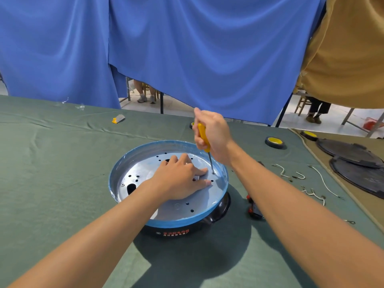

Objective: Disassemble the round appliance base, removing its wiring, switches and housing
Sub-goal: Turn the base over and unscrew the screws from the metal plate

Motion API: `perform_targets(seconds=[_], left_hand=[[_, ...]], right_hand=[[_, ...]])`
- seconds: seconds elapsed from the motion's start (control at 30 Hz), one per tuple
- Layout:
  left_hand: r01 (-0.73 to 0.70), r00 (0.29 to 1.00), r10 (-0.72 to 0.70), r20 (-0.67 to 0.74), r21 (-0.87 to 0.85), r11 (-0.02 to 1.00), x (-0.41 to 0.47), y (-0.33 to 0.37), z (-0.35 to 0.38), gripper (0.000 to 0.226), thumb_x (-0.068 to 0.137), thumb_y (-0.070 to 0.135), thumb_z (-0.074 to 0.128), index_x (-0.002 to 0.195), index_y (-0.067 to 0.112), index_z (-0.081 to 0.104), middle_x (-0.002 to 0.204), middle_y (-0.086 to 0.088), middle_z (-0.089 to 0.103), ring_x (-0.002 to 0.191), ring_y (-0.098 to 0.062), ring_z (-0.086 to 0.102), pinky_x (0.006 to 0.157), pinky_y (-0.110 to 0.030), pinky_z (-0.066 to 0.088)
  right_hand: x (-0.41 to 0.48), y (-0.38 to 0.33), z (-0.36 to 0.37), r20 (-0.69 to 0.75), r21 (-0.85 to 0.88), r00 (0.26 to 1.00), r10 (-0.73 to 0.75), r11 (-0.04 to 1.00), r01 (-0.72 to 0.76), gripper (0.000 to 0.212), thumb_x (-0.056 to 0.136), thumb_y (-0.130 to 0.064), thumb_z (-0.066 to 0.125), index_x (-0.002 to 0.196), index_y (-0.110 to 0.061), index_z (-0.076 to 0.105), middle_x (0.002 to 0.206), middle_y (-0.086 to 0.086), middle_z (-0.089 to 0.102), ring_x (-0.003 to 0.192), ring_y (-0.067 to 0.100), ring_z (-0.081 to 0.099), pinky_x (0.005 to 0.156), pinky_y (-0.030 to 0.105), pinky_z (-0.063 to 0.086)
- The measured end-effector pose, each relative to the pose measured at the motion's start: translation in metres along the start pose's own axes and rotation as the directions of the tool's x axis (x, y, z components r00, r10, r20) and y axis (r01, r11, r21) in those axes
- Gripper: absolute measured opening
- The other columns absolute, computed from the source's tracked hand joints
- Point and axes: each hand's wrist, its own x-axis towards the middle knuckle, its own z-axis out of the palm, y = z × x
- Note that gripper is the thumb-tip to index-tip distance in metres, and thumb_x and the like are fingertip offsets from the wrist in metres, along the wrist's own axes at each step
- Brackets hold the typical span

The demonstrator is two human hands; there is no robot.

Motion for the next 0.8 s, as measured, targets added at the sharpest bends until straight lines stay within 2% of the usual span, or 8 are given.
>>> perform_targets(seconds=[0.07,0.13,0.23,0.33,0.47,0.6,0.7,0.8], left_hand=[[0.001,1.000,-0.001,-0.002,0.001,1.000,0.000,0.000,0.000,0.053,0.090,0.071,0.035,0.138,0.050,0.044,0.137,-0.002,0.040,0.121,-0.030,0.039,0.099,-0.041,0.031],[-0.003,1.000,0.003,0.000,0.006,1.000,0.001,0.001,0.001,0.053,0.090,0.071,0.034,0.138,0.049,0.044,0.136,-0.003,0.040,0.121,-0.030,0.040,0.099,-0.042,0.032],[0.003,1.000,-0.004,0.016,0.010,1.000,0.001,0.001,0.000,0.055,0.090,0.072,0.033,0.139,0.049,0.042,0.137,-0.003,0.039,0.121,-0.030,0.039,0.099,-0.042,0.032],[0.009,0.999,-0.010,0.032,0.009,1.000,0.001,0.001,-0.002,0.055,0.090,0.071,0.034,0.140,0.049,0.042,0.137,-0.003,0.039,0.122,-0.030,0.039,0.101,-0.042,0.032],[0.003,0.999,-0.004,0.035,0.011,1.000,0.000,0.002,-0.004,0.056,0.091,0.070,0.034,0.141,0.048,0.041,0.138,-0.004,0.039,0.123,-0.030,0.039,0.101,-0.042,0.032],[-0.012,0.997,0.011,0.073,0.002,1.000,0.001,0.000,-0.007,0.056,0.091,0.069,0.036,0.143,0.046,0.040,0.141,-0.005,0.037,0.128,-0.030,0.033,0.104,-0.043,0.029],[-0.015,0.997,0.011,0.075,0.048,0.999,0.007,0.002,-0.012,0.053,0.091,0.070,0.036,0.140,0.049,0.043,0.135,-0.004,0.041,0.132,-0.028,0.027,0.105,-0.044,0.020],[-0.028,0.999,0.027,0.029,0.062,0.998,0.012,0.005,-0.017,0.044,0.093,0.065,0.038,0.132,0.051,0.052,0.110,-0.001,0.045,0.122,-0.026,0.033,0.094,-0.042,0.023]], right_hand=[[-0.002,0.006,-0.006,-0.173,0.086,0.985,-0.022,0.996,0.037,0.046,0.100,-0.026,0.046,0.060,-0.017,0.026,0.051,0.002,0.024,0.037,0.017,0.023,0.041,0.020,0.021],[-0.005,0.008,-0.009,-0.235,0.175,0.972,-0.034,0.982,0.077,0.051,0.100,-0.031,0.046,0.059,-0.014,0.021,0.048,0.003,0.018,0.036,0.017,0.018,0.039,0.019,0.019],[-0.009,0.010,-0.010,-0.216,0.161,0.971,-0.107,0.976,0.144,0.066,0.098,-0.043,0.046,0.054,0.000,0.021,0.052,0.017,0.012,0.030,0.020,0.020,0.038,0.021,0.019],[-0.010,0.009,-0.013,-0.113,0.175,0.990,-0.089,0.979,0.108,0.068,0.099,-0.045,0.045,0.057,-0.001,0.015,0.053,0.018,0.009,0.028,0.020,0.020,0.038,0.022,0.016],[-0.007,0.006,-0.015,-0.091,0.172,0.995,-0.043,0.983,0.058,0.065,0.102,-0.046,0.038,0.052,-0.005,0.030,0.037,0.007,0.029,0.027,0.019,0.028,0.037,0.021,0.020],[-0.007,0.005,-0.013,-0.194,0.081,0.981,0.005,0.997,0.011,0.066,0.101,-0.053,0.031,0.055,-0.007,0.043,0.044,0.004,0.047,0.035,0.016,0.040,0.038,0.022,0.032],[-0.011,0.006,-0.015,-0.192,0.200,0.979,0.069,0.979,-0.030,0.065,0.100,-0.057,0.030,0.057,-0.010,0.045,0.047,0.003,0.043,0.038,0.013,0.030,0.040,0.023,0.023],[-0.013,0.001,-0.019,-0.109,0.275,0.989,0.097,0.959,-0.064,0.066,0.093,-0.069,0.032,0.054,-0.016,0.031,0.051,0.001,0.028,0.046,0.015,0.015,0.042,0.025,0.012]])
